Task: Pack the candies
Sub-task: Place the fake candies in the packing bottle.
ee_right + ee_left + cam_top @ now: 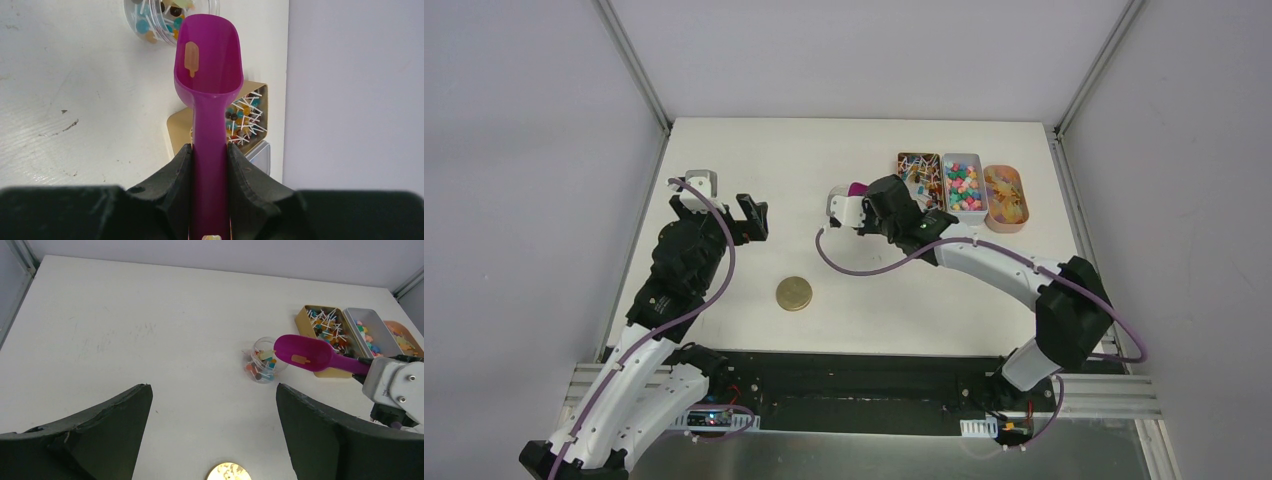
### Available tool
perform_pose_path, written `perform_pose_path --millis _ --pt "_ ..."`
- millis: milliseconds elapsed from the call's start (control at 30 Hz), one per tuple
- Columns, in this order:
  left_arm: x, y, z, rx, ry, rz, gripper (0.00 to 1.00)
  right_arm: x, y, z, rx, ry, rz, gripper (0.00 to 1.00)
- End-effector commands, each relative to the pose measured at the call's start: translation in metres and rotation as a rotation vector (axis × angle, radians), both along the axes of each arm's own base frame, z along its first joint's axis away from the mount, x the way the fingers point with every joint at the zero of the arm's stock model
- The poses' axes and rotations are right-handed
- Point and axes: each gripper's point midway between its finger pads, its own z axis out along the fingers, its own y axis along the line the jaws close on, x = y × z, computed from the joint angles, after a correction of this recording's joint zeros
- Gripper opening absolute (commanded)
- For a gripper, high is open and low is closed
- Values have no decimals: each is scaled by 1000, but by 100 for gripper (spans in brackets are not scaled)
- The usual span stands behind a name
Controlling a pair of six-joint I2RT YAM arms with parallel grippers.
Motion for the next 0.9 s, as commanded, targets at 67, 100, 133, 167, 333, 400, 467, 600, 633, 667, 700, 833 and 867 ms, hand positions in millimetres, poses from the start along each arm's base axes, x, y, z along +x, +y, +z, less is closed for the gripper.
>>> perform_pose_path --millis 67,100,133,167,333,400,467,600,633,667,700,833,867 --pt "0 7 7 7 -25 31 99 10 3 26 -31 -87 -20 0" --pt "0 7 7 6 -25 31 99 10 3 27 -33 -90 -20 0" --pt "0 7 7 7 -24 31 99 10 3 28 -36 -95 -21 0" --pt "0 7 7 7 -24 31 99 10 3 28 -40 -96 -21 0" --pt "0 7 7 8 -25 31 99 9 0 30 -55 -112 -24 0" --pt "0 7 7 8 -25 31 99 8 0 31 -61 -118 -18 0" --pt "0 7 7 8 -25 31 99 7 -1 32 -68 -123 -15 0" --pt "0 8 6 8 -24 31 99 7 -2 36 -75 -135 -18 0" --pt "0 7 6 9 -24 30 99 6 -2 37 -75 -139 -18 0" --pt "0 7 6 9 -24 30 99 6 -2 37 -76 -140 -18 0" --pt "0 7 6 10 -23 29 99 6 -2 39 -74 -143 -20 0" --pt "0 7 5 11 -22 27 99 5 -4 43 -65 -146 -29 0" --pt "0 7 6 11 -24 27 99 4 -4 44 -61 -148 -30 0"
